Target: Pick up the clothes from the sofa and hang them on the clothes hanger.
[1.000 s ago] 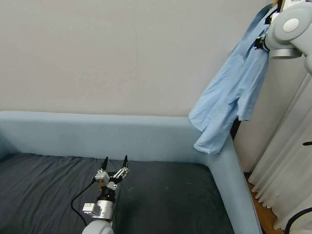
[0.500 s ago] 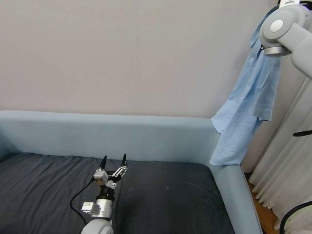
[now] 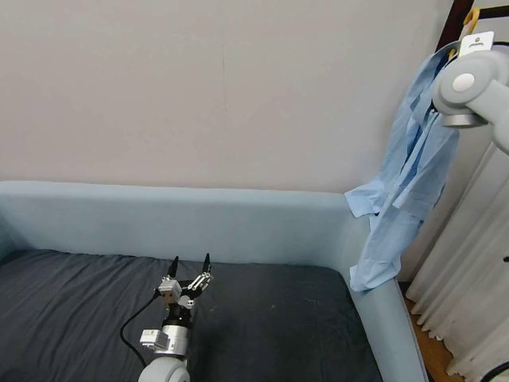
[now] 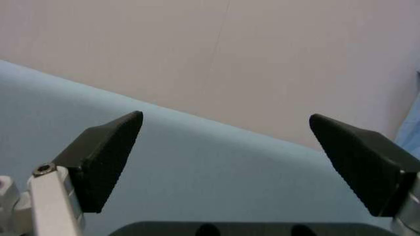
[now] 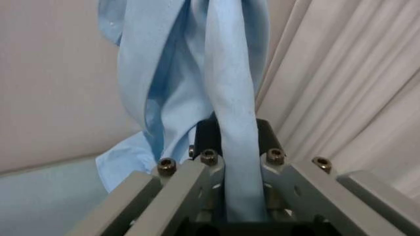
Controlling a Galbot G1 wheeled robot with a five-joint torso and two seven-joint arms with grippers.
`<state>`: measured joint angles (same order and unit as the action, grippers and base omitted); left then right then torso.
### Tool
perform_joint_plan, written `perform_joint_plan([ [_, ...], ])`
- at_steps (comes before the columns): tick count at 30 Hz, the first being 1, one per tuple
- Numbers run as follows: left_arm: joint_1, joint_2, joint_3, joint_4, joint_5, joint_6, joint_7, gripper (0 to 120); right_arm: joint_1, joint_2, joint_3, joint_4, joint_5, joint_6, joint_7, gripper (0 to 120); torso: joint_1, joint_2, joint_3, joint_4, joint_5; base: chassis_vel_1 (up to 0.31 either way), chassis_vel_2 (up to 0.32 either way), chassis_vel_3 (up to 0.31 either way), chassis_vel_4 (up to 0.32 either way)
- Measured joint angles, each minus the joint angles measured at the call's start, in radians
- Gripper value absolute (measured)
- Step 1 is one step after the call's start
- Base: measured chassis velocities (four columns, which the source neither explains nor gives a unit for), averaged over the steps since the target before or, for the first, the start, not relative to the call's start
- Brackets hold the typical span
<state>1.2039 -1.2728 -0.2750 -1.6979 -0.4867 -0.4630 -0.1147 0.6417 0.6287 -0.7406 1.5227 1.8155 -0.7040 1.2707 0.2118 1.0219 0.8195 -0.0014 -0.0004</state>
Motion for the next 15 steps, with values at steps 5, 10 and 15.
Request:
perform_joint_plan([
  [5,-0.01,-0.003,0.001,0.015,0.008,0.0,0.001,100,-0.036,-0.121,0.002,0.09,0.001,-0.016,-0.012,1,0.0,0.0,0.0,0.0005,0.0,0.0,0.0,0.0,0.0],
  [10,-0.01,-0.016,0.01,0.029,0.024,-0.005,0.003,100,-0.064,-0.211,0.012,0.11,-0.028,-0.023,-0.039,1,0.0,0.0,0.0,-0.0001,0.0002,0.0,0.0,0.0,0.0],
  [15,-0.005,-0.026,0.02,0.027,0.038,-0.005,0.004,100,-0.064,-0.236,0.01,0.081,-0.052,-0.024,-0.03,1,0.0,0.0,0.0,0.0003,0.0,0.0,0.0,0.0,0.0],
])
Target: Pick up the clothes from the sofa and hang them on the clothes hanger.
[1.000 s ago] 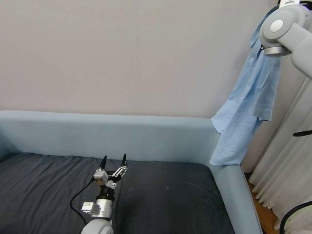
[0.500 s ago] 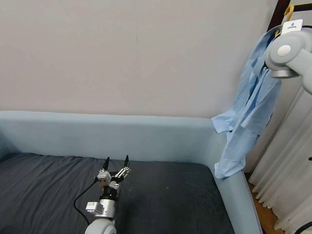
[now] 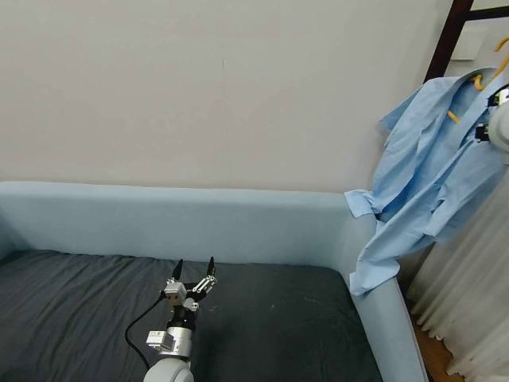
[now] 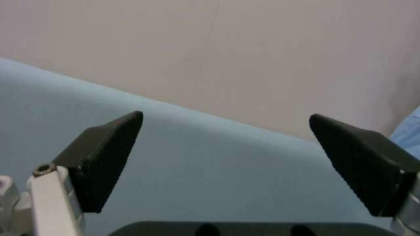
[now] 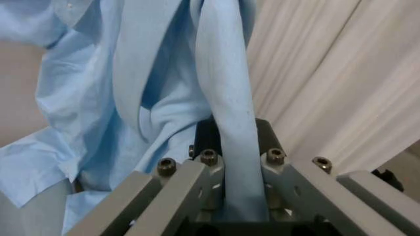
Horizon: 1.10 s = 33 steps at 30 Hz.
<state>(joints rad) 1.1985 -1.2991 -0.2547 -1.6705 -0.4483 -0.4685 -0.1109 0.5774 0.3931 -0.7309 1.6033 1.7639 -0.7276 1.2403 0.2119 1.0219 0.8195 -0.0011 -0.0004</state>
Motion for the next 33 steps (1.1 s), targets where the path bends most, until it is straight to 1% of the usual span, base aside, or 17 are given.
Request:
perform_joint_plan([
  [2,0.005,0.0,-0.001,-0.008,0.001,0.0,0.0,100,0.001,-0.012,-0.003,-0.005,-0.007,-0.001,-0.003,1,0.0,0.0,0.0,0.0002,-0.0001,0.0,0.0,0.0,0.0],
  [5,0.016,0.003,-0.009,-0.019,0.001,0.0,0.0,100,-0.005,-0.018,-0.004,-0.008,-0.024,0.003,-0.009,1,0.0,0.0,0.0,-0.0004,0.0,0.0,0.0,0.0,0.0],
  [9,0.033,0.012,-0.02,-0.032,0.001,-0.004,-0.001,100,0.009,0.012,-0.01,-0.023,-0.034,0.01,-0.002,1,0.0,0.0,0.0,-0.0004,0.0002,0.0,0.0,0.0,0.0],
  [11,0.039,0.017,-0.028,-0.042,-0.001,-0.004,-0.003,100,0.046,0.056,-0.045,-0.049,-0.042,0.014,0.016,1,0.0,0.0,0.0,0.0002,-0.0007,0.0,0.0,0.0,0.0],
  [14,0.045,0.025,-0.038,-0.056,-0.004,-0.005,-0.013,100,0.098,0.128,-0.115,-0.097,-0.092,0.028,0.024,1,0.0,0.0,0.0,0.0008,-0.0008,0.0,0.0,0.0,0.0],
  [15,0.045,0.025,-0.038,-0.056,-0.004,-0.005,-0.013,100,0.098,0.128,-0.115,-0.097,-0.092,0.028,0.024,1,0.0,0.0,0.0,0.0008,-0.0008,0.0,0.0,0.0,0.0],
  [18,0.048,0.039,-0.052,-0.064,-0.02,-0.005,-0.018,100,0.13,0.217,-0.162,-0.19,-0.139,0.035,0.052,1,0.0,0.0,0.0,0.0002,-0.0004,0.0,0.0,0.0,0.0],
  [19,0.048,0.039,-0.052,-0.064,-0.02,-0.005,-0.018,100,0.13,0.217,-0.162,-0.19,-0.139,0.035,0.052,1,0.0,0.0,0.0,0.0002,-0.0004,0.0,0.0,0.0,0.0],
  [23,0.049,0.051,-0.063,-0.059,-0.035,-0.012,-0.021,100,0.181,0.296,-0.222,-0.313,-0.18,0.036,0.058,1,0.0,0.0,0.0,-0.0002,-0.0003,0.0,0.0,0.0,0.0],
  [24,0.049,0.051,-0.063,-0.059,-0.035,-0.012,-0.021,100,0.181,0.296,-0.222,-0.313,-0.18,0.036,0.058,1,0.0,0.0,0.0,-0.0002,-0.0003,0.0,0.0,0.0,0.0],
  [26,0.048,0.053,-0.068,-0.052,-0.042,-0.015,-0.021,100,0.206,0.34,-0.249,-0.369,-0.188,0.034,0.06,1,0.0,0.0,0.0,-0.0005,-0.0002,0.0,0.0,0.0,0.0],
  [28,0.046,0.052,-0.071,-0.047,-0.045,-0.017,-0.021,100,0.226,0.384,-0.278,-0.418,-0.201,0.031,0.062,1,0.0,0.0,0.0,-0.0003,-0.0003,0.0,0.0,0.0,0.0],
  [29,0.046,0.052,-0.071,-0.047,-0.045,-0.017,-0.021,100,0.226,0.384,-0.278,-0.418,-0.201,0.031,0.062,1,0.0,0.0,0.0,-0.0003,-0.0003,0.0,0.0,0.0,0.0],
  [32,0.044,0.048,-0.073,-0.044,-0.047,-0.02,-0.022,100,0.239,0.472,-0.3,-0.517,-0.204,0.025,0.084,1,0.0,0.0,0.0,-0.0001,-0.0003,0.0,0.0,0.0,0.0],
  [33,0.044,0.048,-0.073,-0.044,-0.047,-0.02,-0.022,100,0.239,0.472,-0.3,-0.517,-0.204,0.025,0.084,1,0.0,0.0,0.0,-0.0001,-0.0003,0.0,0.0,0.0,0.0],
])
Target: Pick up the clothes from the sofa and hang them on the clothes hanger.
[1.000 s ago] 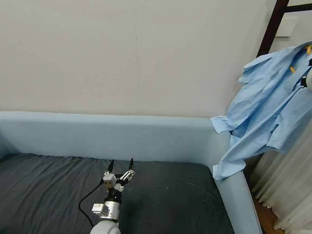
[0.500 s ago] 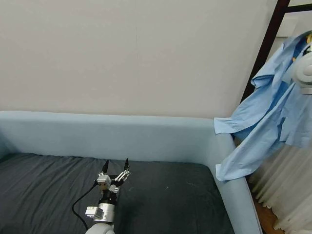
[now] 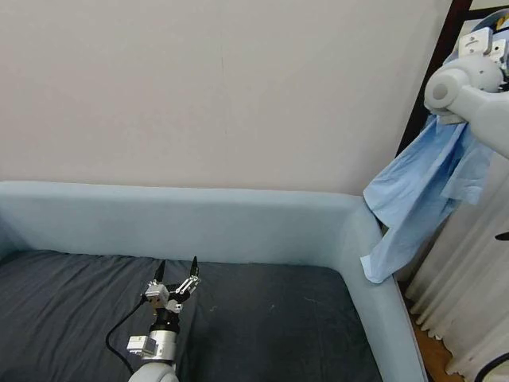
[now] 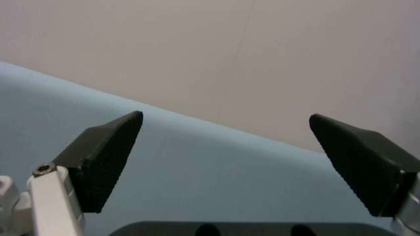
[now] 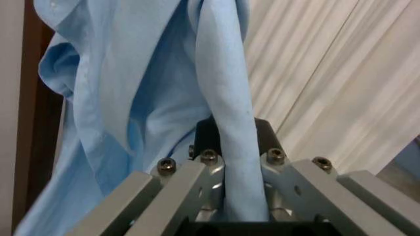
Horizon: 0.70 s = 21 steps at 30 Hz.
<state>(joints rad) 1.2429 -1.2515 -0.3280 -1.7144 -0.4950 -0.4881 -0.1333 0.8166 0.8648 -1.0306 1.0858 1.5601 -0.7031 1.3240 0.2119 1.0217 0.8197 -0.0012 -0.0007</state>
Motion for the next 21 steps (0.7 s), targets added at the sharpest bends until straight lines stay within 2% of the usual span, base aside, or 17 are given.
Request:
perform_joint_plan([
  [3,0.0,-0.002,-0.006,0.007,-0.003,-0.004,-0.001,100,-0.002,0.111,0.007,-0.126,-0.001,-0.002,0.024,1,0.0,0.0,0.0,0.0003,0.0,0.0,0.0,0.0,0.0],
  [4,0.0,-0.002,-0.006,0.007,-0.003,-0.004,-0.001,100,-0.002,0.111,0.007,-0.126,-0.001,-0.002,0.024,1,0.0,0.0,0.0,0.0003,0.0,0.0,0.0,0.0,0.0],
  [7,-0.003,0.0,-0.012,0.017,-0.01,-0.009,-0.002,100,-0.019,0.183,0.046,-0.23,0.0,-0.002,0.036,1,0.0,0.0,0.0,0.0008,-0.0004,0.0,0.0,0.0,0.0],
  [14,-0.01,0.005,-0.012,0.045,-0.02,-0.021,-0.001,100,-0.061,0.224,0.124,-0.349,-0.03,-0.001,0.037,1,0.0,0.0,0.0,-0.0006,0.0002,0.0,0.0,0.0,0.0],
  [21,-0.026,0.012,-0.014,0.06,-0.029,-0.022,-0.001,100,-0.08,0.263,0.184,-0.445,-0.101,0.005,-0.024,1,0.0,0.0,0.0,0.0002,0.0,0.0,0.0,0.0,0.0],
])
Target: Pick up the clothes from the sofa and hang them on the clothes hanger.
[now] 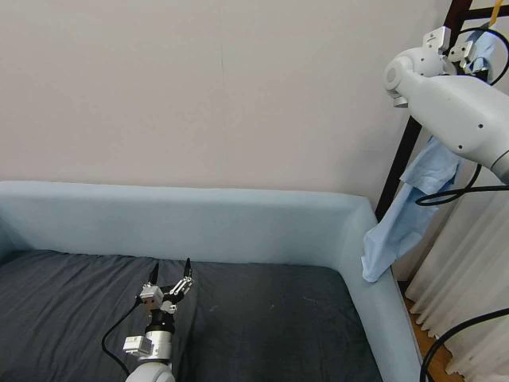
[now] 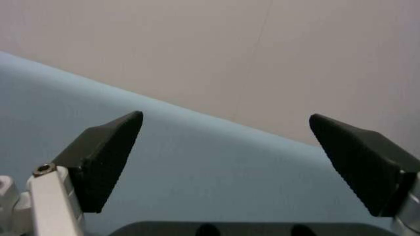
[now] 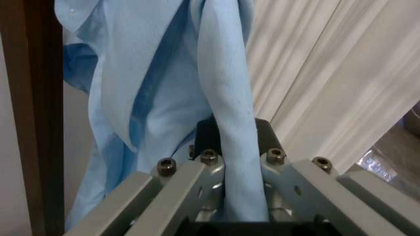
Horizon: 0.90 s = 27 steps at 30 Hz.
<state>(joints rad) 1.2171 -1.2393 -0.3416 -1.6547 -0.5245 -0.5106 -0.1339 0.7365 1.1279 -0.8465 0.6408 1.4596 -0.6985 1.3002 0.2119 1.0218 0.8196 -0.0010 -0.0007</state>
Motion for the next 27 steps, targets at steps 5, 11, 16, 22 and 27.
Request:
perform_joint_plan([
  [5,-0.015,0.0,0.003,0.014,-0.004,0.0,0.0,100,-0.007,0.031,0.037,-0.063,-0.042,0.008,-0.044,1,0.0,0.0,0.0,-0.0002,0.0001,0.0,0.0,0.0,0.0],
  [11,-0.027,0.002,0.005,0.035,-0.012,-0.001,0.002,100,-0.008,0.057,0.072,-0.127,-0.119,0.04,-0.134,1,0.0,0.0,0.0,-0.0001,0.0,0.0,0.0,0.0,0.0],
  [16,-0.073,0.01,0.024,0.071,-0.024,-0.002,0.007,100,0.001,0.056,0.081,-0.156,-0.164,0.073,-0.174,1,0.0,0.0,0.0,-0.0001,-0.0001,0.0,0.0,0.0,0.0],
  [22,-0.105,0.006,0.042,0.097,-0.027,-0.002,0.009,100,0.005,0.066,0.098,-0.217,-0.219,0.086,-0.237,1,0.0,0.0,0.0,0.0,0.0002,0.0,0.0,0.0,0.0],
  [27,-0.142,0.006,0.053,0.128,-0.036,-0.002,0.017,100,0.006,0.06,0.103,-0.242,-0.257,0.092,-0.281,1,0.0,0.0,0.0,0.0,0.0002,0.0,0.0,0.0,0.0],
])
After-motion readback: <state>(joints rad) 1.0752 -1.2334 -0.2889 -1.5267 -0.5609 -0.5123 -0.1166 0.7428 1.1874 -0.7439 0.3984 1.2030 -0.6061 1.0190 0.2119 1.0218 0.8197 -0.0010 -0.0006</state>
